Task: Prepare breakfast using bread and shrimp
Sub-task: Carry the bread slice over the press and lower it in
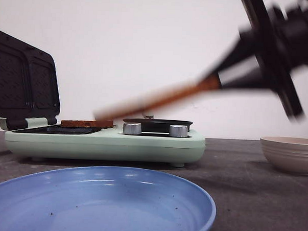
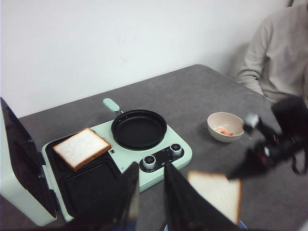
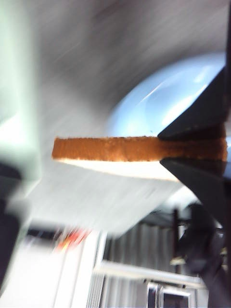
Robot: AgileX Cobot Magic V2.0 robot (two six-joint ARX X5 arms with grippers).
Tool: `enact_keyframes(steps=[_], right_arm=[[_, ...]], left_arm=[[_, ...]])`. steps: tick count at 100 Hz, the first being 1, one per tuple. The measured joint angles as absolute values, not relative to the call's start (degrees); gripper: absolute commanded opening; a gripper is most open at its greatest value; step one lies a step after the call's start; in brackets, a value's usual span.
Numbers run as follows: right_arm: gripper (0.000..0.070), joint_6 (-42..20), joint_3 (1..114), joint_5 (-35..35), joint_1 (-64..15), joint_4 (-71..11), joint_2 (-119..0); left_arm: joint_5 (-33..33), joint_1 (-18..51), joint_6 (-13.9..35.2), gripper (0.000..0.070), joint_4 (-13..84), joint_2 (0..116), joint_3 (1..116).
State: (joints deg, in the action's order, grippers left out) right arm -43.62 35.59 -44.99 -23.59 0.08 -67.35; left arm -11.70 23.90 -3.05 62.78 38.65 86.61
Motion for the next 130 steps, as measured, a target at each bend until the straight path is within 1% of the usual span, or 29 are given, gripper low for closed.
enact_keyframes(steps=[9, 20, 40, 51, 63, 76, 90, 112, 130], right_arm=[[0.0001, -42.28, 42.87, -44.99, -23.73, -4.82, -68.05], [0.0001, -38.52, 52.66, -45.01, -23.94, -12.38, -72.40], [0.0001, -28.84, 72.01, -44.80, -24.47, -28.27, -85.93], [0.0001, -24.27, 83.24, -44.77, -25.43, -33.54, -94.59], [0.0001, -21.78, 94.94, -44.80, -26.48, -35.59, -103.63], [0.0001, -19.68, 106.15, -44.80, -27.66, -37.19, -112.68], [0.0001, -16.88, 115.39, -43.72, -29.32, -38.41, -120.73], [0.0001, -9.80, 121.54, -33.58, -32.36, -38.87, -126.28], [0.0001, -4.71, 121.89, -31.83, -33.65, -38.65, -127.39]], left_arm=[[-11.70, 24.69, -3.09, 0.0012, 62.76, 38.63, 86.61], [-11.73, 25.43, -3.38, 0.0012, 62.63, 38.63, 86.61], [-11.68, 27.66, -4.64, 0.0012, 62.59, 38.61, 86.61], [-9.93, 28.86, -5.21, 0.0012, 62.59, 38.50, 86.61], [-7.77, 29.91, -5.23, 0.0012, 62.63, 38.33, 86.61], [-7.73, 31.00, -5.21, 0.0012, 62.67, 38.17, 86.61], [-7.70, 31.53, -5.23, 0.0012, 62.76, 38.17, 86.61], [-7.60, 31.66, -5.26, 0.0012, 62.83, 38.17, 86.61], [-7.33, 31.66, -6.13, 0.0012, 63.05, 38.17, 86.61]])
